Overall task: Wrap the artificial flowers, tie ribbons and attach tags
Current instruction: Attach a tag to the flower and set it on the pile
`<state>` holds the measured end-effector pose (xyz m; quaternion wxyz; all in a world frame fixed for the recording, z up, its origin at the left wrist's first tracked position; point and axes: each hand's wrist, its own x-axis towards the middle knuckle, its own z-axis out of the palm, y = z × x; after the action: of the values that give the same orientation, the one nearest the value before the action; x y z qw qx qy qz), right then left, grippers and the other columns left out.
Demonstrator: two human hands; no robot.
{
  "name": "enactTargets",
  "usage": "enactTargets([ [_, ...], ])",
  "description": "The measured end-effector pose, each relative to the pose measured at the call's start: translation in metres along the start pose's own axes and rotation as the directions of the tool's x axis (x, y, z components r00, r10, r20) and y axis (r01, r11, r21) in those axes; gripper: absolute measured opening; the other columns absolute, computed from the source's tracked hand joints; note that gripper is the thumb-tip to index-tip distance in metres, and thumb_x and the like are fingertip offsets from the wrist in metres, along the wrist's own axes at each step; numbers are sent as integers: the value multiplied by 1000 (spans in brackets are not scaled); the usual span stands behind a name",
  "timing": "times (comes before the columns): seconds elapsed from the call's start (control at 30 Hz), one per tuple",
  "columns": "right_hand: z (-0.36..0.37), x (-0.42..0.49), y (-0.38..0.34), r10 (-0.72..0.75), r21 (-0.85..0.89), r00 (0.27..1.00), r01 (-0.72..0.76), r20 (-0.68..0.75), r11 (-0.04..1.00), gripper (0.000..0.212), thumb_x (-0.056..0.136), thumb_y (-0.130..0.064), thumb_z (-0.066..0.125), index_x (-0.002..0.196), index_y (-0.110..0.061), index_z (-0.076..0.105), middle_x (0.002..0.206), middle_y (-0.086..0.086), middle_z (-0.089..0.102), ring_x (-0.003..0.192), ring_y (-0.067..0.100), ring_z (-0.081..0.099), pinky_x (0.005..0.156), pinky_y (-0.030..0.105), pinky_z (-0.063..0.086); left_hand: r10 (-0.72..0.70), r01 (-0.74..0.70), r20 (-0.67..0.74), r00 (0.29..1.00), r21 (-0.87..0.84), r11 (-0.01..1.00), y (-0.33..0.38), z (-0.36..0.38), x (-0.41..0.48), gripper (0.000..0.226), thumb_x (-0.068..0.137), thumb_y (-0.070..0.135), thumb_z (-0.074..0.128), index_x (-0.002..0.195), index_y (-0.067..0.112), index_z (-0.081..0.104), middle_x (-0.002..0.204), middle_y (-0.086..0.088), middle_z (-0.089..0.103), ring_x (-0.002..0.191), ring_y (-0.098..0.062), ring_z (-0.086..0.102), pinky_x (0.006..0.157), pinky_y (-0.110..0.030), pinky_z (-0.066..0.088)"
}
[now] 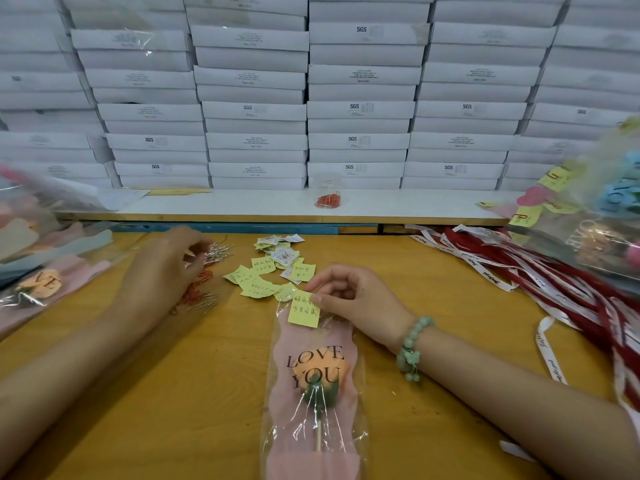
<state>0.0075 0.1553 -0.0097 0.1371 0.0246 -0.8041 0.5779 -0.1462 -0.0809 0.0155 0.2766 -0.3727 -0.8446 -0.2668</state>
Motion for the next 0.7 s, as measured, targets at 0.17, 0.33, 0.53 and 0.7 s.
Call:
enactTargets([
  [0.17,0,0,-1,5,-15,1000,-5,1,1000,10,87,-8,68,97,-12,70,74,-7,69,72,5,64,72,20,52,-104,97,-59,993,-112,989,1,2,4,25,82,-5,68,95,17,70,87,5,67,79,-8,63,72,-25,52],
  [0.33,0,0,-1,13,-24,1000,-13,1,1000,10,87,-9,68,96,-13,70,74,-8,69,72,6,63,73,21,53,-140,138,-18,990,-80,987,-7,4,1,19,86,0,67,93,17,70,91,6,61,79,-10,61,58,-27,46],
  [0.53,0,-1,-1,22,-25,1000,-21,6,999,10,87,-10,68,97,-12,70,74,-8,69,73,5,64,71,18,51,-236,223,-31,971,-227,948,-2,3,4,17,89,8,66,88,24,69,93,6,66,85,-12,64,75,-26,49],
  [0.7,0,-2,-4,8,-18,1000,-8,-8,1000,10,87,-9,69,94,-13,64,78,4,69,74,11,61,76,24,51,-334,314,104,937,-666,676,40,-6,6,10,81,18,75,84,27,75,87,8,75,84,-3,69,69,-12,51],
])
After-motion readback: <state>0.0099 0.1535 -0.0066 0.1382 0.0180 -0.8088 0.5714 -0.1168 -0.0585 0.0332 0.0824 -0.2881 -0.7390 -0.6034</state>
